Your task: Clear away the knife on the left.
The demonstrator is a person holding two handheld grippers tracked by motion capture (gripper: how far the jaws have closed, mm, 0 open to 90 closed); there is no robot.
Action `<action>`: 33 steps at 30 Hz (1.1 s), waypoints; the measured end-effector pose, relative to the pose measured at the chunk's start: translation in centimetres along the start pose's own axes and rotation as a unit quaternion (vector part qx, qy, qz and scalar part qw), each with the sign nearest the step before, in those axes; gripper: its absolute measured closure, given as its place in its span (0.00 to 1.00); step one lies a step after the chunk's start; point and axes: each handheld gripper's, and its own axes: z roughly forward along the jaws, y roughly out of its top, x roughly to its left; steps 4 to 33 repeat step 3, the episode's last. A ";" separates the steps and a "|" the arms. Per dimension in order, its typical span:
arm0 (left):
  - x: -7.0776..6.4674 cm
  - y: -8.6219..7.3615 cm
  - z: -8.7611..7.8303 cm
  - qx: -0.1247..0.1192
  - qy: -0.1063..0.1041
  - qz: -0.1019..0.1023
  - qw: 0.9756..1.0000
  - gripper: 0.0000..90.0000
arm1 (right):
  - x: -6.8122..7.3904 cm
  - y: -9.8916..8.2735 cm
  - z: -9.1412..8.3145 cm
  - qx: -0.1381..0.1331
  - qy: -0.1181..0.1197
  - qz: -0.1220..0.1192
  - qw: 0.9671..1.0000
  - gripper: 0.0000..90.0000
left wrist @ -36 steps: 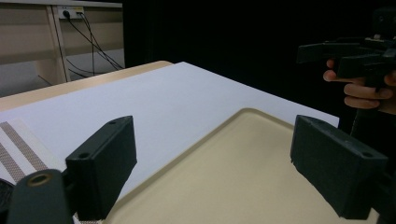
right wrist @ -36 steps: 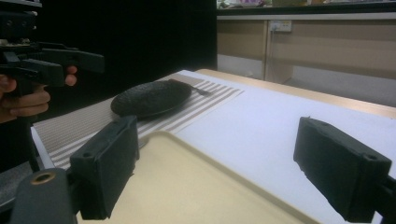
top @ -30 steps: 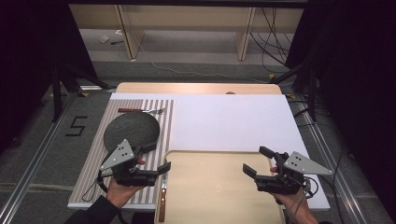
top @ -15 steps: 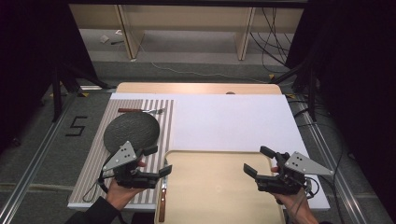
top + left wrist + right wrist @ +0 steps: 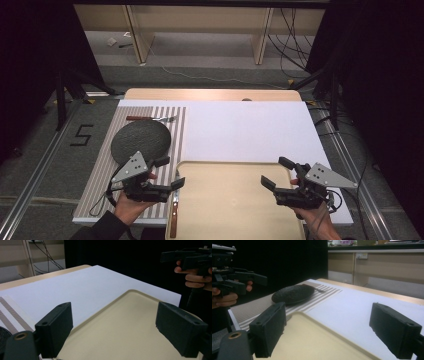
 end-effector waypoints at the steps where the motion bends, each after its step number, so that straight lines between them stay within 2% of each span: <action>1: 0.0 0.0 0.0 0.001 0.001 0.000 1.000 0.16 | 0.0 0.0 0.0 -0.001 0.000 -0.001 1.000 0.17; 33: 0.0 0.0 0.0 0.003 0.002 0.002 1.000 0.15 | 0.0 0.0 0.0 0.000 0.001 -0.002 1.000 0.17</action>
